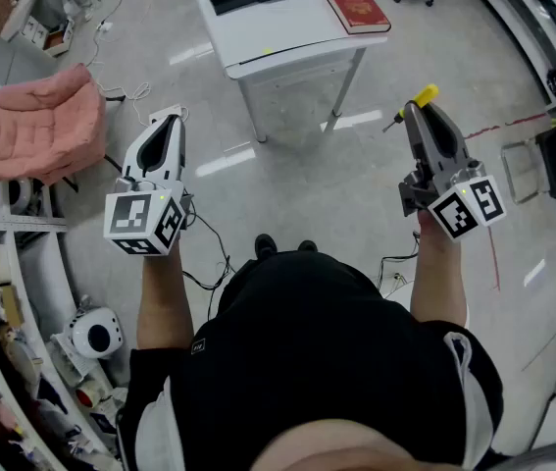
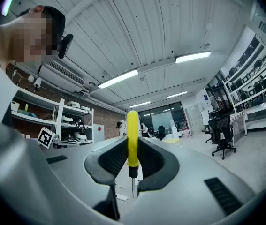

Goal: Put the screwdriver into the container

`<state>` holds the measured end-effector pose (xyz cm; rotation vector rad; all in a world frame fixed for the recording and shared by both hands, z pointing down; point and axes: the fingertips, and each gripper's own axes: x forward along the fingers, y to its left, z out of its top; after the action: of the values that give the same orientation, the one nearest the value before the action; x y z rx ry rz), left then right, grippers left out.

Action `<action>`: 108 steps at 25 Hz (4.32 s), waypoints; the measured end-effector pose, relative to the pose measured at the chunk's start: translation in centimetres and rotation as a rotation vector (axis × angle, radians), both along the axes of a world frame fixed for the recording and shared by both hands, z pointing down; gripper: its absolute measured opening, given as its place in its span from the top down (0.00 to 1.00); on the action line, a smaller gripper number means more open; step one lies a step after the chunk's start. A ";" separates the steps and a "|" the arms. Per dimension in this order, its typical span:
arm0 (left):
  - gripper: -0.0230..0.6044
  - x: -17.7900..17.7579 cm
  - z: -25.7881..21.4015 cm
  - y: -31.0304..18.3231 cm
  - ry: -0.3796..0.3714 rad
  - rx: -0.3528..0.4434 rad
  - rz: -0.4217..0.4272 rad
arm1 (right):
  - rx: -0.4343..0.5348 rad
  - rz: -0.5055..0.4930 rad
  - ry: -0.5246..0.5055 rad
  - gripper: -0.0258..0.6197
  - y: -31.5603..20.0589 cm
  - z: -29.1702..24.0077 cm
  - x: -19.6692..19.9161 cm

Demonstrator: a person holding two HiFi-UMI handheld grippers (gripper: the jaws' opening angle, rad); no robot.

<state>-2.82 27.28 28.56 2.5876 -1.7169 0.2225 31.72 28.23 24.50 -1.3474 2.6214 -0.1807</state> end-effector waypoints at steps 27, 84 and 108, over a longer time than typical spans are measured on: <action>0.93 -8.9 2.8 -0.4 0.051 -0.028 0.026 | -0.040 -0.025 0.008 0.84 0.0 0.7 -10.2; 0.93 -0.5 1.9 -26.2 -0.015 -0.026 -0.096 | -0.080 -0.164 -0.142 0.84 -30.0 3.0 -1.6; 0.93 -5.4 3.8 -36.7 0.022 -0.025 -0.061 | -0.112 -0.146 -0.104 0.84 -40.1 4.1 -7.5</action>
<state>-8.23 -9.42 32.35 2.5072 -1.7707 0.2117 24.20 -11.91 28.59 -1.1450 2.6566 -0.4131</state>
